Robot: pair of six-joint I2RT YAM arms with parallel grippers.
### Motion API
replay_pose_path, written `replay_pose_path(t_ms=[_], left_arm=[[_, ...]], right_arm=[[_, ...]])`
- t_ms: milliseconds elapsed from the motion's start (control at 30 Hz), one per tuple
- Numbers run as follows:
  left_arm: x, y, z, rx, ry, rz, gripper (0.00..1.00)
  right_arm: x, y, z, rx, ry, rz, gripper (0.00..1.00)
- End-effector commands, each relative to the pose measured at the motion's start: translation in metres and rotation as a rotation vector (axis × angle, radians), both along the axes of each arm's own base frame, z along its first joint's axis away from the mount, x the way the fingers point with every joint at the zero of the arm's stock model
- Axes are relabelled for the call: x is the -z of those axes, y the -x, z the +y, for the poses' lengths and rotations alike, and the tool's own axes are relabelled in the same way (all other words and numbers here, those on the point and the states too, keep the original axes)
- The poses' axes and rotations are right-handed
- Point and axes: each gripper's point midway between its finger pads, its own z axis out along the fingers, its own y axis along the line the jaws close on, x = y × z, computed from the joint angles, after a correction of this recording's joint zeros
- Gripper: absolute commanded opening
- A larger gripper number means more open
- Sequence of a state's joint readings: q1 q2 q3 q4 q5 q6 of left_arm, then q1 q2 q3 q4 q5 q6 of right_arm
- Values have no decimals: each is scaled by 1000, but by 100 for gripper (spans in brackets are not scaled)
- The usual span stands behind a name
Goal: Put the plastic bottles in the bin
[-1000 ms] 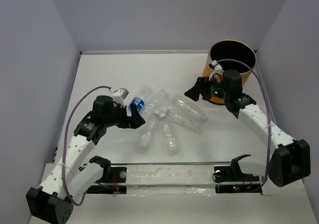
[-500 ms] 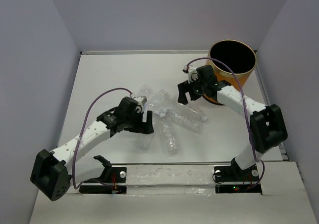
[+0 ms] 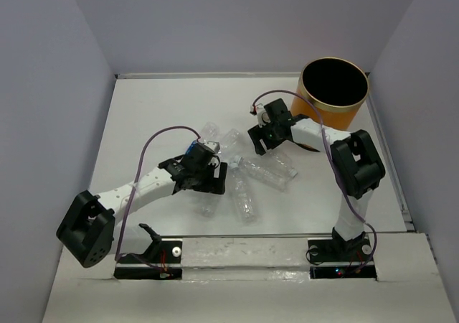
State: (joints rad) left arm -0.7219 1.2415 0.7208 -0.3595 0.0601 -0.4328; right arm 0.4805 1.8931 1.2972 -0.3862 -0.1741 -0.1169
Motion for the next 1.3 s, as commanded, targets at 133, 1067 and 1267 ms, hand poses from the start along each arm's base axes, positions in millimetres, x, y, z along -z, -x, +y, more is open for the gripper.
replay_pose_path(t_ms=[133, 1067, 1267], left_arm=[[14, -8, 0, -11, -60, 4, 99], [-42, -4, -9, -6, 87, -106, 40], [-99, -10, -16, -3, 196, -215, 40]], right_arm=[[-18, -26, -6, 44, 77, -113, 48], [-447, -92, -197, 760, -389, -1238, 29], [-402, -137, -213, 768, -442, -1153, 47]])
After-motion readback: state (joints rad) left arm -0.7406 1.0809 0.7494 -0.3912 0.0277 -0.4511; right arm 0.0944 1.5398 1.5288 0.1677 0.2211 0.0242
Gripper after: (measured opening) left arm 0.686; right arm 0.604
